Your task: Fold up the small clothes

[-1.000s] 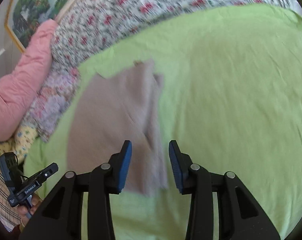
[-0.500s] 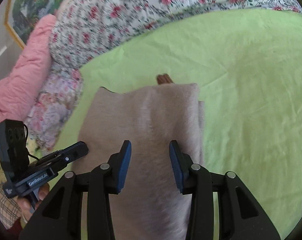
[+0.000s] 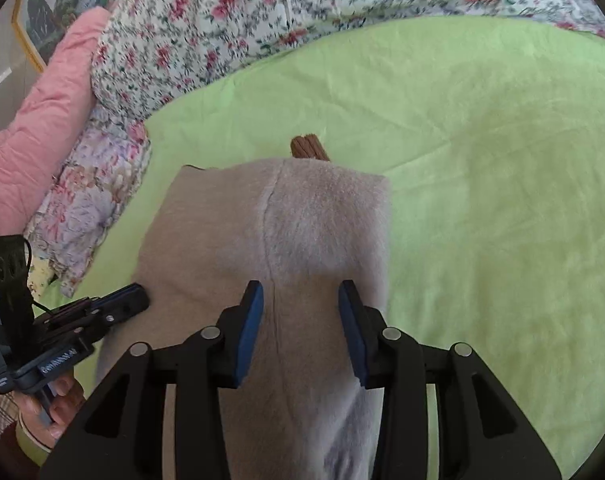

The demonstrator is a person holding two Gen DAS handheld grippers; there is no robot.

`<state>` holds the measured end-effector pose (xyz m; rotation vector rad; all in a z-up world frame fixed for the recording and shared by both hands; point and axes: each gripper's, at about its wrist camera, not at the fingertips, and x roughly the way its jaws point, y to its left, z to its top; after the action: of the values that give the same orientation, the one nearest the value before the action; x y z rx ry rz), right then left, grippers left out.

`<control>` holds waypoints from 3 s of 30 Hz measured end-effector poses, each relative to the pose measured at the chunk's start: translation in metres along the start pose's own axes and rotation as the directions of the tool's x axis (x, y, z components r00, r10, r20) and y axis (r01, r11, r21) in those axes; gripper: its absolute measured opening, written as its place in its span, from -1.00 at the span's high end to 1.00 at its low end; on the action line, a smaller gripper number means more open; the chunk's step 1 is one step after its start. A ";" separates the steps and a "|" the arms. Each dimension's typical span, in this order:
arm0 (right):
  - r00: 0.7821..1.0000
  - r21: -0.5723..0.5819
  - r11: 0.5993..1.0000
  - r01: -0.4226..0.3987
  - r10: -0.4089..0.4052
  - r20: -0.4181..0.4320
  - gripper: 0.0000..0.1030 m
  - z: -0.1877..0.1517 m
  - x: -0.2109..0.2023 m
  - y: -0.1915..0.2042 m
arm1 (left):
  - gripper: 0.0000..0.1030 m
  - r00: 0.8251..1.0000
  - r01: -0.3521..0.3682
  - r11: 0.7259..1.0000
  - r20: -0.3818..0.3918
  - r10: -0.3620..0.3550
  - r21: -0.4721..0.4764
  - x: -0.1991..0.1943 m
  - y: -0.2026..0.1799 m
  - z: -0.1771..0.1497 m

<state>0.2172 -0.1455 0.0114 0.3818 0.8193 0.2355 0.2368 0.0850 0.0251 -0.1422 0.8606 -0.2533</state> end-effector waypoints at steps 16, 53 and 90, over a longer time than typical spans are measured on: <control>0.993 -0.074 0.997 0.001 -0.010 -0.115 0.17 -0.085 -0.034 0.007 | 0.88 0.995 0.076 0.997 -0.067 -0.077 -0.017 -0.024 -0.008 -0.093; 0.994 0.142 0.987 -0.073 0.083 -0.066 0.54 -0.025 -0.010 -0.024 | -0.19 0.998 -0.052 0.982 -0.048 0.044 -0.182 -0.030 0.028 -0.062; 0.998 0.026 0.998 0.064 -0.063 -0.011 0.46 -0.090 -0.086 -0.012 | 0.19 0.992 -0.087 0.991 -0.102 0.076 -0.100 -0.044 -0.001 -0.103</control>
<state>0.0941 -0.1644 0.0075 0.3792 0.8443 0.1678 0.1303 0.0937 -0.0091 -0.1923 0.9758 -0.1396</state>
